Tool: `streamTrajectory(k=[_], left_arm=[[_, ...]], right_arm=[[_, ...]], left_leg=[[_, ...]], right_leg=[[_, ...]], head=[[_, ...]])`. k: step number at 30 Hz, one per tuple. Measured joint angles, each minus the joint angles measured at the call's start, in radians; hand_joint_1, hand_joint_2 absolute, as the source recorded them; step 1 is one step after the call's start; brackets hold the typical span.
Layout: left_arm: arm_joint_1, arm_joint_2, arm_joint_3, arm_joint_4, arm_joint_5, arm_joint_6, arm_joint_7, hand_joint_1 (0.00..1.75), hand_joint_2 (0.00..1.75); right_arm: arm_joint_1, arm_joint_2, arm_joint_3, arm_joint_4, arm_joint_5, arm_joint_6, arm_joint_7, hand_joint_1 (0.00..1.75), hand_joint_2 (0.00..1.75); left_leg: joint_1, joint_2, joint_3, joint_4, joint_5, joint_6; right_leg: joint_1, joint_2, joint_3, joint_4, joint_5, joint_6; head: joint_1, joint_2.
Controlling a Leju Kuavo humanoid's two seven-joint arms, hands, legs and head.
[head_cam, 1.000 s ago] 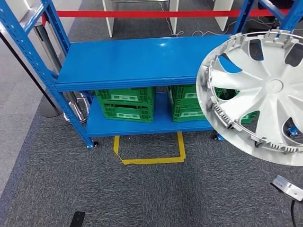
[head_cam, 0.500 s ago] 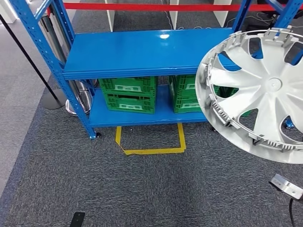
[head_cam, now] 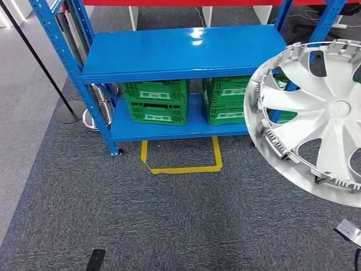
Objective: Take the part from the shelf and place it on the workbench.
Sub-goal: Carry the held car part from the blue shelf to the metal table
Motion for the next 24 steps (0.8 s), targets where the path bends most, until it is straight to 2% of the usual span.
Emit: streamTrajectory(k=[1, 2, 3, 4, 5, 6, 7, 8, 9, 11, 12, 13, 15, 16, 17, 18, 20, 21, 22, 23, 24], left_arm=[[0.0, 0.0, 0.0, 0.0, 0.0, 0.0, 0.001, 0.0, 1.75], [0.001, 0.001, -0.001, 0.0, -0.001, 0.0, 0.002, 0.0, 1.75], [0.0, 0.001, -0.001, 0.0, -0.001, 0.001, 0.004, 0.0, 1.75], [0.0, 0.001, -0.003, 0.0, -0.001, 0.001, 0.005, 0.0, 1.75], [0.0, 0.001, -0.004, 0.0, -0.001, 0.001, 0.006, 0.0, 1.75], [-0.001, 0.001, -0.005, 0.0, -0.002, 0.001, 0.006, 0.0, 1.75], [-0.001, 0.001, -0.006, 0.0, -0.003, 0.001, 0.006, 0.0, 1.75], [-0.002, 0.001, -0.007, 0.0, -0.004, 0.001, 0.006, 0.0, 1.75], [-0.002, 0.001, -0.007, 0.0, -0.005, 0.001, 0.007, 0.0, 1.75], [-0.004, 0.001, -0.007, 0.0, -0.007, 0.001, 0.007, 0.0, 1.75], [-0.005, 0.001, -0.007, 0.0, -0.007, 0.001, 0.007, 0.0, 1.75], [-0.006, 0.001, -0.007, 0.0, -0.007, 0.001, 0.007, 0.0, 1.75], [-0.006, 0.001, -0.007, 0.0, -0.007, 0.001, 0.007, 0.0, 1.75], [-0.006, 0.001, -0.007, 0.0, -0.007, 0.002, 0.007, 0.0, 1.75], [-0.006, 0.001, -0.007, 0.0, -0.007, 0.002, 0.007, 0.0, 1.75], [-0.007, 0.001, -0.007, 0.0, -0.007, 0.002, 0.007, 0.0, 1.75], [-0.007, 0.001, -0.008, 0.0, -0.007, 0.002, 0.009, 0.0, 1.75], [-0.007, 0.0, -0.008, 0.0, -0.007, 0.002, 0.01, 0.0, 1.75], [-0.007, 0.0, -0.008, 0.0, -0.007, 0.002, 0.011, 0.0, 1.75], [-0.007, -0.001, -0.008, 0.0, -0.007, 0.002, 0.012, 0.0, 1.75], [-0.007, -0.001, -0.008, 0.0, -0.007, 0.002, 0.013, 0.0, 1.75]], right_arm=[[0.003, 0.0, -0.002, -0.002, -0.007, 0.001, 0.0, 1.75, 1.75], [0.006, 0.001, -0.004, -0.004, -0.015, 0.003, 0.0, 1.75, 1.75], [0.01, 0.001, -0.008, -0.008, -0.024, 0.005, -0.001, 1.75, 1.75], [0.015, 0.001, -0.011, -0.011, -0.031, 0.006, -0.001, 1.75, 1.75], [0.019, 0.001, -0.015, -0.013, -0.035, 0.006, -0.001, 1.75, 1.75], [0.022, 0.001, -0.017, -0.015, -0.038, 0.006, -0.002, 1.75, 1.75], [0.025, 0.001, -0.02, -0.016, -0.039, 0.007, -0.002, 1.75, 1.75], [0.027, 0.001, -0.021, -0.018, -0.04, 0.007, -0.003, 1.75, 1.75], [0.03, 0.001, -0.023, -0.02, -0.04, 0.007, -0.004, 1.75, 1.75], [0.034, 0.001, -0.026, -0.023, -0.04, 0.007, -0.005, 1.75, 1.75], [0.036, 0.001, -0.027, -0.024, -0.04, 0.007, -0.005, 1.75, 1.75], [0.037, 0.001, -0.027, -0.025, -0.041, 0.007, -0.005, 1.75, 1.75], [0.04, 0.002, -0.028, -0.026, -0.041, 0.008, -0.005, 1.75, 1.75], [0.042, 0.002, -0.028, -0.026, -0.041, 0.008, -0.005, 1.75, 1.75], [0.043, 0.002, -0.028, -0.027, -0.041, 0.008, -0.005, 1.75, 1.75], [0.044, 0.002, -0.029, -0.026, -0.041, 0.008, -0.005, 1.75, 1.75], [0.045, 0.002, -0.029, -0.026, -0.041, 0.008, -0.005, 1.75, 1.75], [0.045, 0.002, -0.029, -0.026, -0.041, 0.008, -0.005, 1.75, 1.75], [0.046, 0.002, -0.029, -0.026, -0.041, 0.008, -0.006, 1.75, 1.75], [0.046, 0.002, -0.029, -0.026, -0.041, 0.008, -0.006, 1.75, 1.75], [0.045, 0.002, -0.029, -0.027, -0.041, 0.008, -0.006, 1.75, 1.75]], left_leg=[[0.001, -0.002, -0.007, 0.014, -0.021, -0.007], [0.003, -0.003, -0.017, 0.044, -0.06, -0.015], [0.007, -0.004, -0.029, 0.094, -0.113, -0.022], [0.011, -0.004, -0.041, 0.16, -0.165, -0.029], [0.015, -0.004, -0.048, 0.224, -0.2, -0.034], [0.018, -0.004, -0.046, 0.269, -0.212, -0.037], [0.02, -0.004, -0.031, 0.282, -0.205, -0.038], [0.022, -0.004, -0.001, 0.256, -0.183, -0.037], [0.022, -0.005, 0.044, 0.198, -0.159, -0.033], [0.019, -0.007, 0.139, 0.05, -0.142, -0.021], [0.016, -0.008, 0.168, 0.0, -0.143, -0.015], [0.012, -0.009, 0.18, -0.028, -0.147, -0.011], [0.009, -0.007, 0.174, -0.043, -0.133, 0.001], [0.009, -0.005, 0.169, -0.049, -0.123, 0.009], [0.01, -0.003, 0.163, -0.054, -0.112, 0.017], [0.011, -0.001, 0.155, -0.057, -0.104, 0.023], [0.009, 0.0, 0.133, -0.052, -0.091, 0.028], [0.008, 0.001, 0.123, -0.049, -0.085, 0.028], [0.007, 0.002, 0.112, -0.043, -0.081, 0.027], [0.007, 0.002, 0.101, -0.037, -0.078, 0.026], [0.007, 0.002, 0.091, -0.028, -0.076, 0.025]], right_leg=[[-0.001, -0.001, -0.008, 0.0, 0.009, -0.009], [-0.004, -0.003, -0.016, -0.001, 0.02, -0.018], [-0.004, -0.004, -0.024, 0.0, 0.03, -0.023], [-0.004, -0.004, -0.035, 0.002, 0.041, -0.027], [-0.003, -0.004, -0.048, 0.004, 0.052, -0.027], [-0.003, -0.004, -0.062, 0.008, 0.061, -0.027], [-0.003, -0.004, -0.077, 0.012, 0.069, -0.026], [-0.002, -0.003, -0.091, 0.016, 0.077, -0.024], [-0.002, -0.002, -0.102, 0.019, 0.083, -0.022], [-0.001, -0.001, -0.119, 0.022, 0.097, -0.015], [-0.002, -0.001, -0.124, 0.022, 0.104, -0.009], [-0.004, -0.001, -0.128, 0.02, 0.113, -0.002], [-0.01, -0.002, -0.136, 0.016, 0.124, 0.012], [-0.012, -0.001, -0.144, 0.024, 0.113, 0.016], [-0.013, 0.0, -0.157, 0.049, 0.087, 0.019], [-0.013, 0.001, -0.176, 0.094, 0.048, 0.019], [-0.011, 0.002, -0.216, 0.227, -0.032, 0.021], [-0.011, 0.002, -0.225, 0.277, -0.05, 0.023], [-0.012, 0.002, -0.219, 0.296, -0.047, 0.024], [-0.012, 0.002, -0.194, 0.273, -0.025, 0.025], [-0.013, 0.001, -0.151, 0.215, 0.003, 0.026]], head=[[-0.001, 0.0], [-0.003, 0.0], [-0.004, 0.0], [-0.006, 0.0], [-0.006, 0.0], [-0.006, 0.0], [-0.007, 0.0], [-0.007, 0.0], [-0.007, 0.0], [-0.006, 0.0], [-0.006, 0.0], [-0.006, 0.0], [-0.006, 0.0], [-0.005, 0.0], [-0.005, 0.0], [-0.004, 0.0], [-0.003, 0.0], [-0.003, 0.0], [-0.003, 0.0], [-0.003, 0.0], [-0.003, 0.0]])
